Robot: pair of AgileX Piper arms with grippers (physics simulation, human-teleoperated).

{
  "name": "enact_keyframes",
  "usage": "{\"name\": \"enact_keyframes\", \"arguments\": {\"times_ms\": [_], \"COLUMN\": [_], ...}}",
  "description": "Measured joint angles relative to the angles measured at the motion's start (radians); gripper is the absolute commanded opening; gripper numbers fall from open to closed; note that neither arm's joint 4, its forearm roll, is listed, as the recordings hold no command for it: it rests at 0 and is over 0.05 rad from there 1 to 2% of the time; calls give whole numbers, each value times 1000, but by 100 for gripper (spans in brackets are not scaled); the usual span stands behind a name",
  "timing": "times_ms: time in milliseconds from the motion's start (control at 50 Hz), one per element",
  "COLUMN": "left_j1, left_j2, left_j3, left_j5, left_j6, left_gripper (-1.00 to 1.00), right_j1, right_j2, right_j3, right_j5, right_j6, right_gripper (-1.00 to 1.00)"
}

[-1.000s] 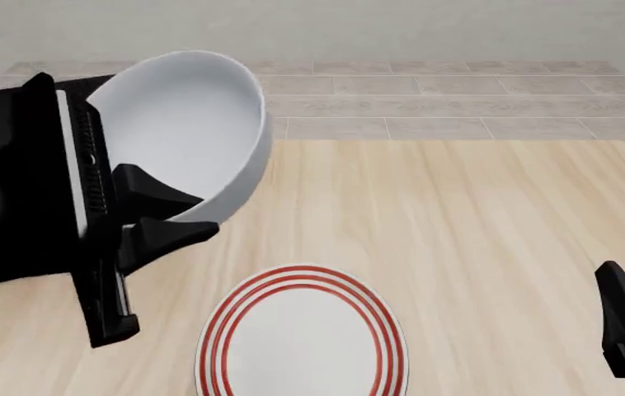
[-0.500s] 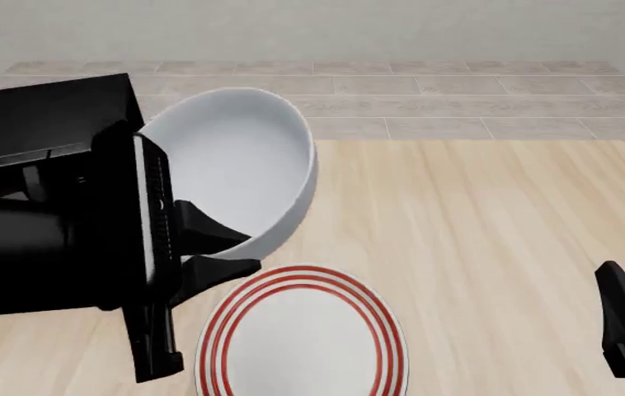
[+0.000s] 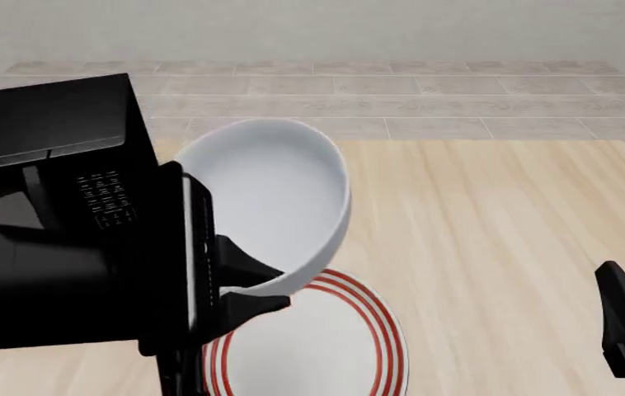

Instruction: Pick up the white bowl and put it on the plate.

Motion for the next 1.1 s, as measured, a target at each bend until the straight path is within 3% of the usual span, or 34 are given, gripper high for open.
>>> {"name": "enact_keyframes", "arguments": {"times_ms": [440,720,1100], "left_j1": [-77,-172,-200], "left_j2": [29,73,82], "left_j3": [2,16,63], "left_j5": [-15,-48,-87], "left_j6": [-56,-150,-208], "left_gripper": [-100,-100,-100], "right_j1": [0,0,0], "right_j2": [0,0,0], "right_j3": [0,0,0], "right_j5": [0,0,0], "right_j6": [0,0,0], "right_gripper": [100,100,100]}}
